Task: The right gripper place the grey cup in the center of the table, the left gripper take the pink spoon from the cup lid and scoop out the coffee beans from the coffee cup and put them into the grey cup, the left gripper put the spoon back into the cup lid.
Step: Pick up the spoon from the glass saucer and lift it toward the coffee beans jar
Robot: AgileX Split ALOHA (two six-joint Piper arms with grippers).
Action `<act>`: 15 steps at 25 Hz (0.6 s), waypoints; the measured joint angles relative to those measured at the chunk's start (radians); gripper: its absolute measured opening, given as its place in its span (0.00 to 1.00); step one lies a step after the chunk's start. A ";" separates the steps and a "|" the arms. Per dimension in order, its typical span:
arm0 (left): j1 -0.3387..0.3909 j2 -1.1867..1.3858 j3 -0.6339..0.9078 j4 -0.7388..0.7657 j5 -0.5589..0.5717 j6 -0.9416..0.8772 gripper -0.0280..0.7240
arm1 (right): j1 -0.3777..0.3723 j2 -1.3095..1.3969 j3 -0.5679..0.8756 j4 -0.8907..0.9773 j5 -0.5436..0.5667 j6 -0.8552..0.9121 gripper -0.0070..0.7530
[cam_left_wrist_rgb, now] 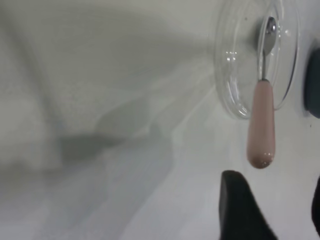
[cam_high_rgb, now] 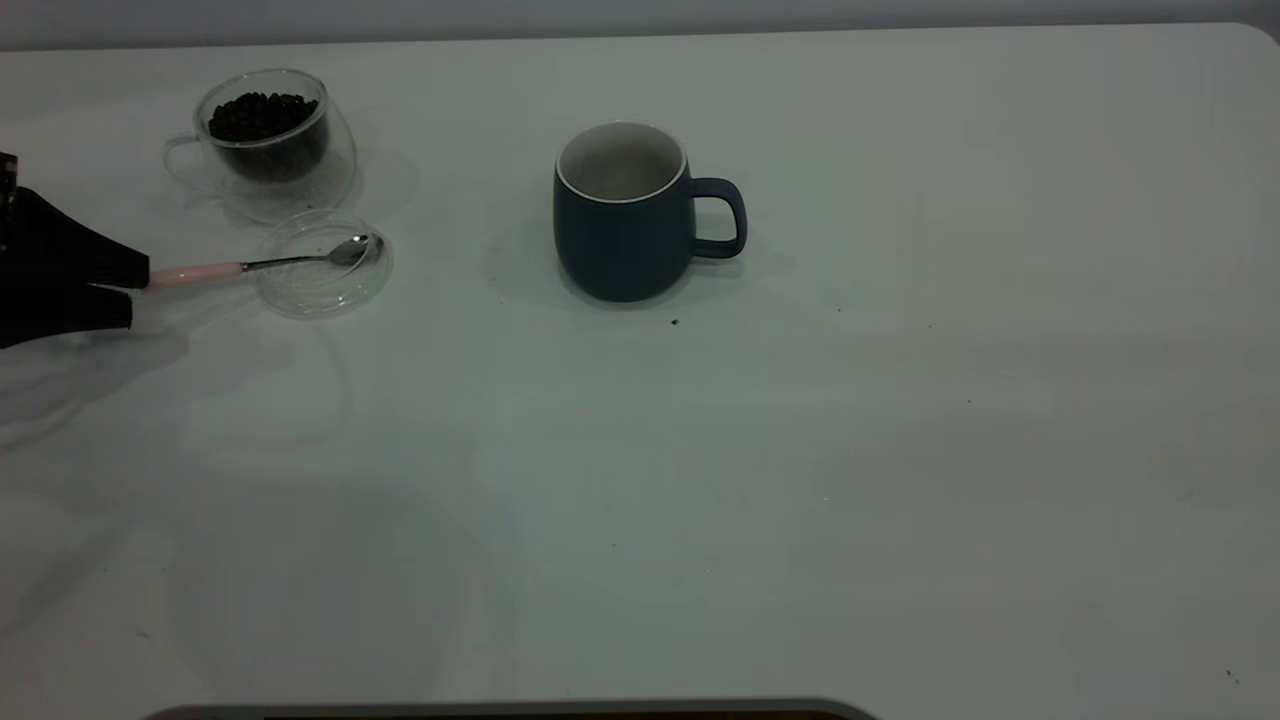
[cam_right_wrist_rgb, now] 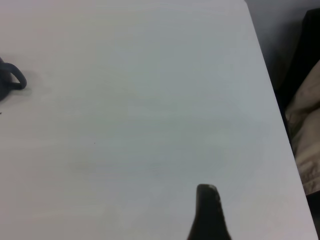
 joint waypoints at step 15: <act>0.000 0.000 0.000 0.047 0.011 0.003 0.98 | 0.000 0.000 0.000 0.000 0.000 0.000 0.79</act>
